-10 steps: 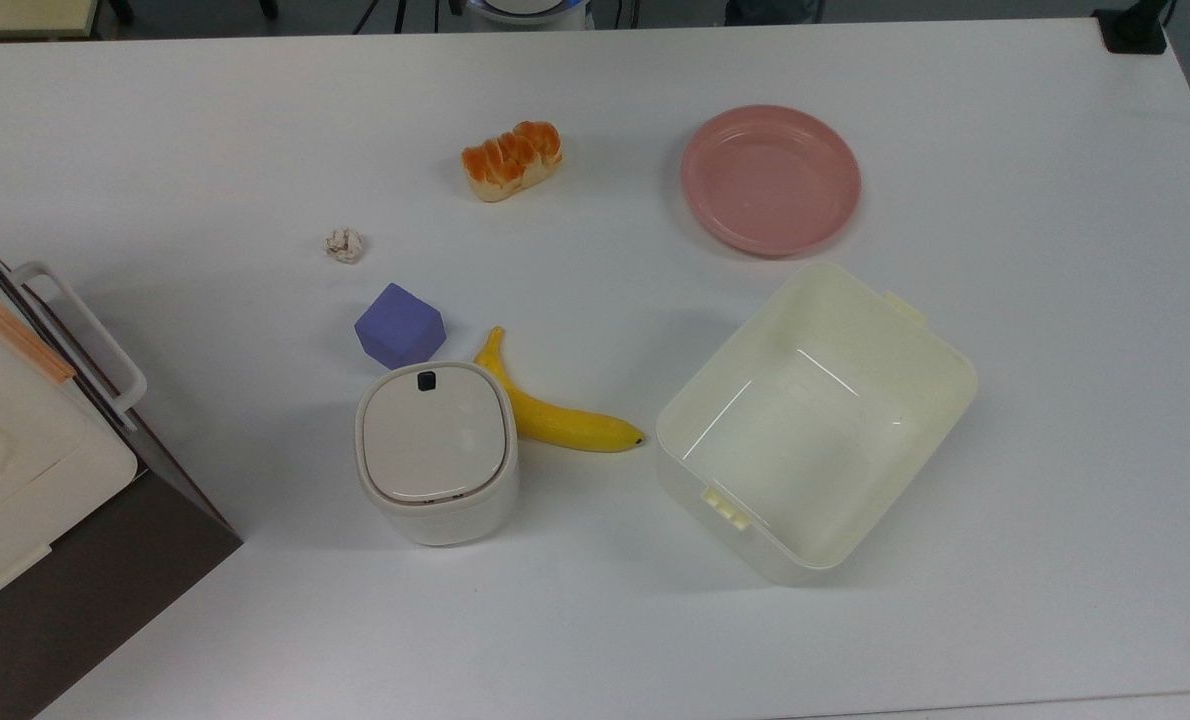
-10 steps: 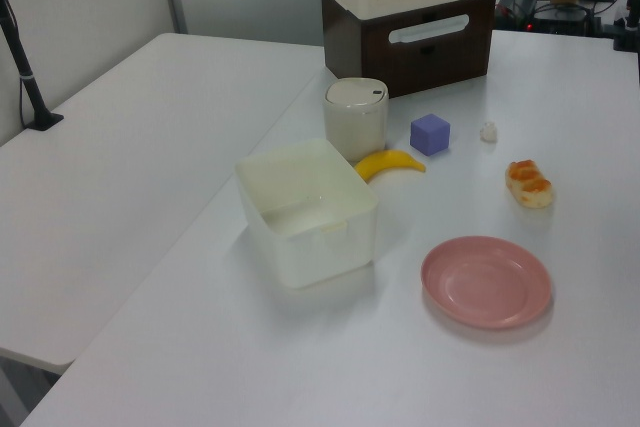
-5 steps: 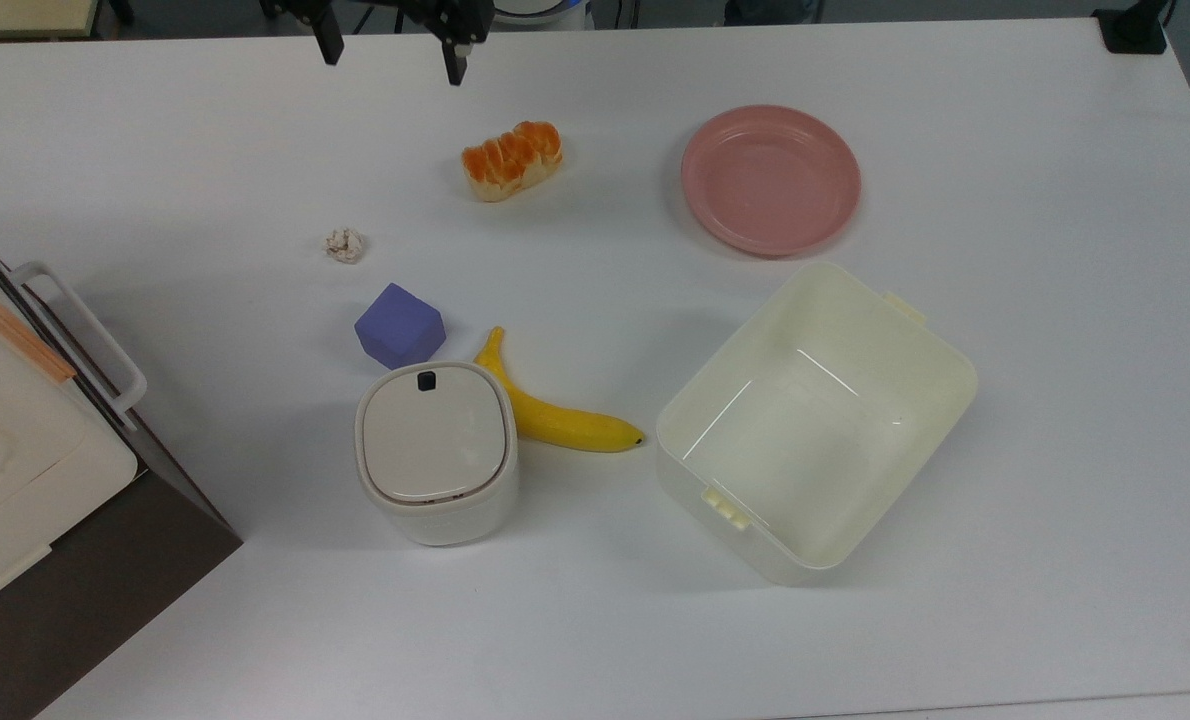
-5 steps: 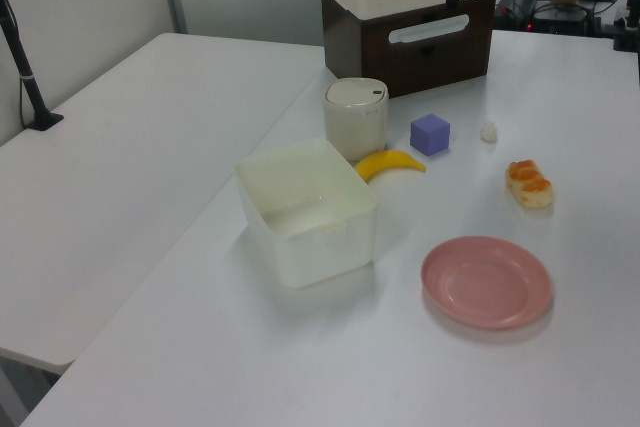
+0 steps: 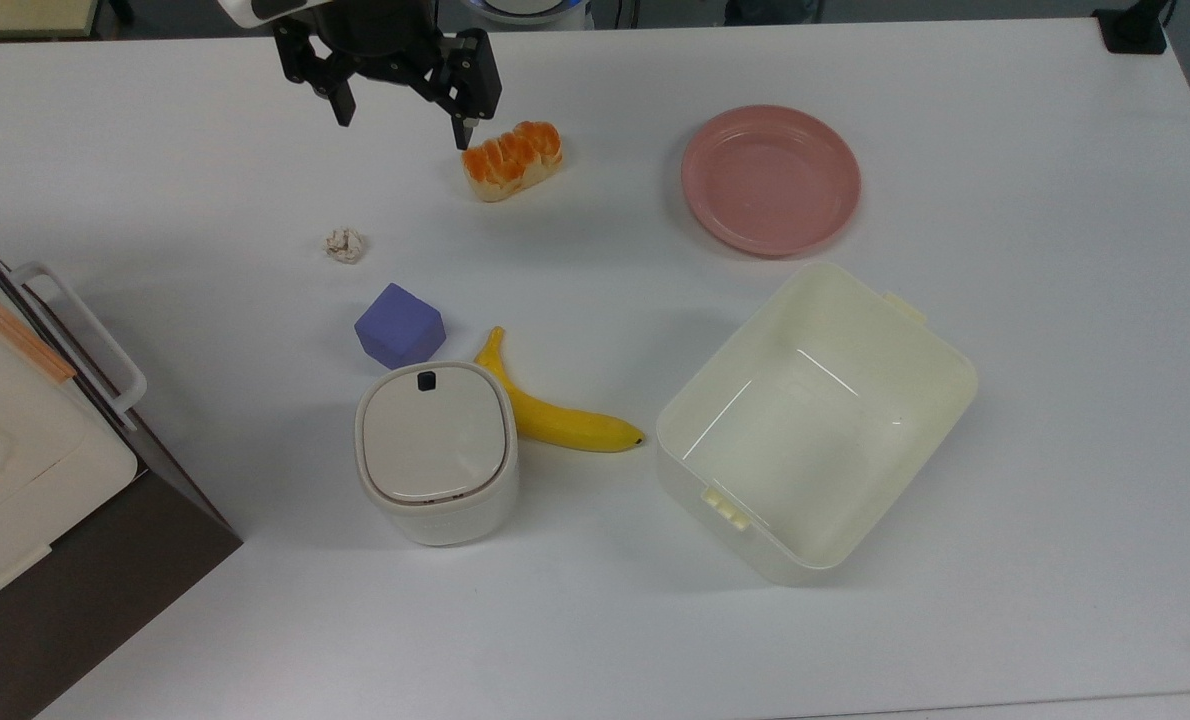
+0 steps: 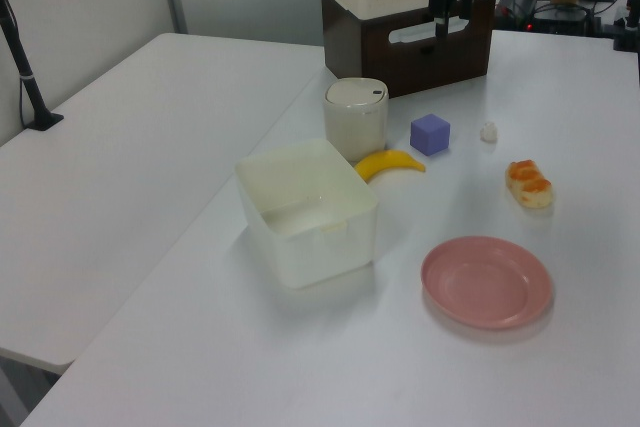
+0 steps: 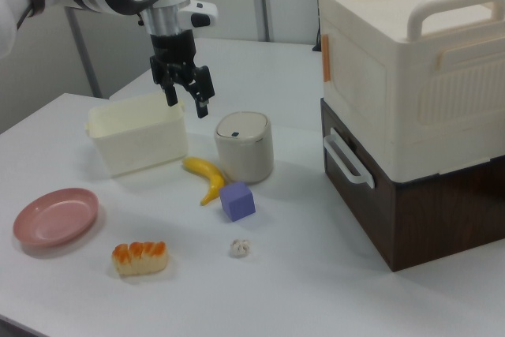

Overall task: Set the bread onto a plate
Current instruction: 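Move the open gripper over the orange-topped bread roll and lower it, then close the gripper on the bread roll and lift it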

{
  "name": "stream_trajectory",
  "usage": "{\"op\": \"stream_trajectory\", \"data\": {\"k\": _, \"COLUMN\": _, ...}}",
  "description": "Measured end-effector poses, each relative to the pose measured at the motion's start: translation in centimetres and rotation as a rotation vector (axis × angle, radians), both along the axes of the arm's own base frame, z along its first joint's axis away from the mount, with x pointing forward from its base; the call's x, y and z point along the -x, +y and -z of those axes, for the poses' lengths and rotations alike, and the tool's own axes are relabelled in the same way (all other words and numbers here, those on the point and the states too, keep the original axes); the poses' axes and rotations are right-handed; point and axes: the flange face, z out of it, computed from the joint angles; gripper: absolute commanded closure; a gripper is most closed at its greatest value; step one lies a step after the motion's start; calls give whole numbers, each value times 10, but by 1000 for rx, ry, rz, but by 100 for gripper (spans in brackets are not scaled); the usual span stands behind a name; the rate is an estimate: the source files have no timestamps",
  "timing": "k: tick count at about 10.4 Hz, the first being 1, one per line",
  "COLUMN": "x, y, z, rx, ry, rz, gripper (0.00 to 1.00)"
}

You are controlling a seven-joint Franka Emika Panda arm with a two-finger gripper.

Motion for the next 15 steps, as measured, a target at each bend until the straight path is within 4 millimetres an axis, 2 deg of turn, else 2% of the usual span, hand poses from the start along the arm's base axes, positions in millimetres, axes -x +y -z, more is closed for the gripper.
{"op": "stream_trajectory", "data": {"k": 2, "x": 5, "y": -1, "z": 10, "rx": -7, "ry": 52, "rz": 7, "gripper": 0}}
{"op": "stream_trajectory", "data": {"k": 6, "x": 24, "y": -6, "z": 70, "rx": -15, "ry": 205, "rz": 188, "gripper": 0}}
{"op": "stream_trajectory", "data": {"k": 9, "x": 48, "y": -17, "z": 111, "rx": -46, "ry": 161, "rz": 297, "gripper": 0}}
{"op": "stream_trajectory", "data": {"k": 10, "x": 52, "y": -14, "z": 123, "rx": -48, "ry": 154, "rz": 315, "gripper": 0}}
{"op": "stream_trajectory", "data": {"k": 13, "x": 73, "y": 21, "z": 168, "rx": 47, "ry": 154, "rz": 305, "gripper": 0}}
{"op": "stream_trajectory", "data": {"k": 15, "x": 92, "y": 54, "z": 206, "rx": 87, "ry": 126, "rz": 301, "gripper": 0}}
